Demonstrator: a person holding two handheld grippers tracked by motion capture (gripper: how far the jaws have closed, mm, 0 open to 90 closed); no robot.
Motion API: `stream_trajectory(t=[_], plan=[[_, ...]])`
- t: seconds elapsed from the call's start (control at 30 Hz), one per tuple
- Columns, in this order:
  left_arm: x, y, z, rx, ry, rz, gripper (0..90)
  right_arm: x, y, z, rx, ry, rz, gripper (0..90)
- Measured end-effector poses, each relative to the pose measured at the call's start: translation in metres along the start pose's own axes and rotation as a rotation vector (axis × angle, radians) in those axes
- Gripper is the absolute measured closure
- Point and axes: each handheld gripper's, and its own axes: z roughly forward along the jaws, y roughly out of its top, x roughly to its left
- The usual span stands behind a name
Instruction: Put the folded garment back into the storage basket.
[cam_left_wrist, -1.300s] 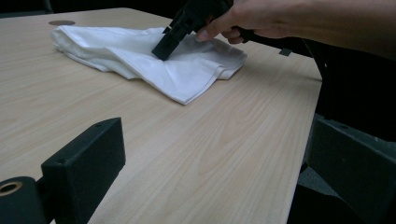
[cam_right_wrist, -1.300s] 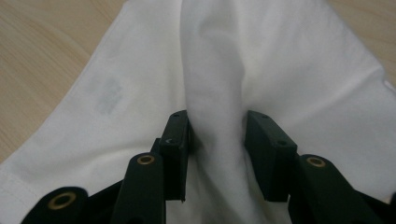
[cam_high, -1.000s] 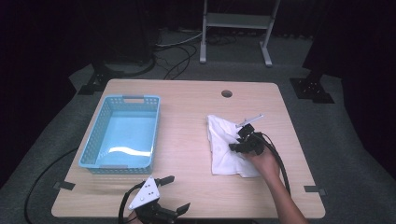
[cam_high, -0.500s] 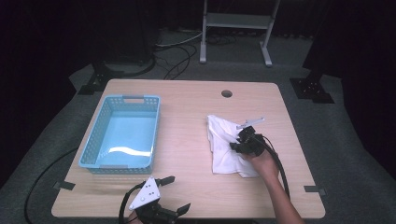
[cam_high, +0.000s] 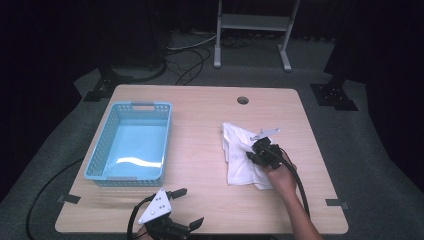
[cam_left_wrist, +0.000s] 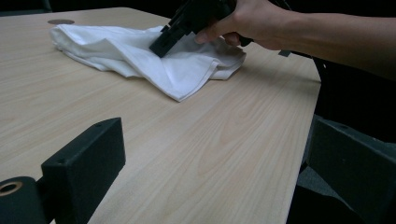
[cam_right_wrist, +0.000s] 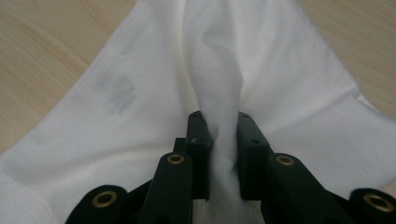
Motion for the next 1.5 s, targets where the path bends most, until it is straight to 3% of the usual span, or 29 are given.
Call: stream_trajectory(t=[0.13,0.27,0.47,0.73,0.87,1.03,1.27,1.5], plan=[[0.000,0.000,-0.001,-0.001,0.001,-0.002,4.1,-0.002,0.001,-0.001,0.003,0.015,0.036,78.9],[0.000,0.000,-0.001,-0.003,0.003,-0.003,4.1,-0.011,0.001,-0.004,-0.024,0.086,0.121,79.3],[0.001,0.000,0.000,-0.002,0.002,-0.004,4.1,-0.018,0.001,-0.008,-0.033,0.156,0.193,79.7],[0.000,0.000,0.000,0.000,-0.001,-0.004,4.1,-0.022,0.003,-0.023,-0.125,0.206,0.257,79.7],[0.000,0.000,0.001,0.000,-0.003,-0.004,4.1,-0.029,0.006,-0.031,-0.168,0.282,0.335,79.7],[0.000,0.000,0.001,0.001,-0.004,-0.003,4.1,-0.030,0.015,-0.042,-0.213,0.334,0.370,79.7],[0.000,0.000,0.000,-0.003,-0.005,-0.004,4.1,-0.031,0.026,-0.051,-0.239,0.351,0.389,79.7],[0.001,0.000,0.000,-0.004,-0.002,-0.006,4.1,-0.035,0.033,-0.058,-0.290,0.434,0.460,79.7]])
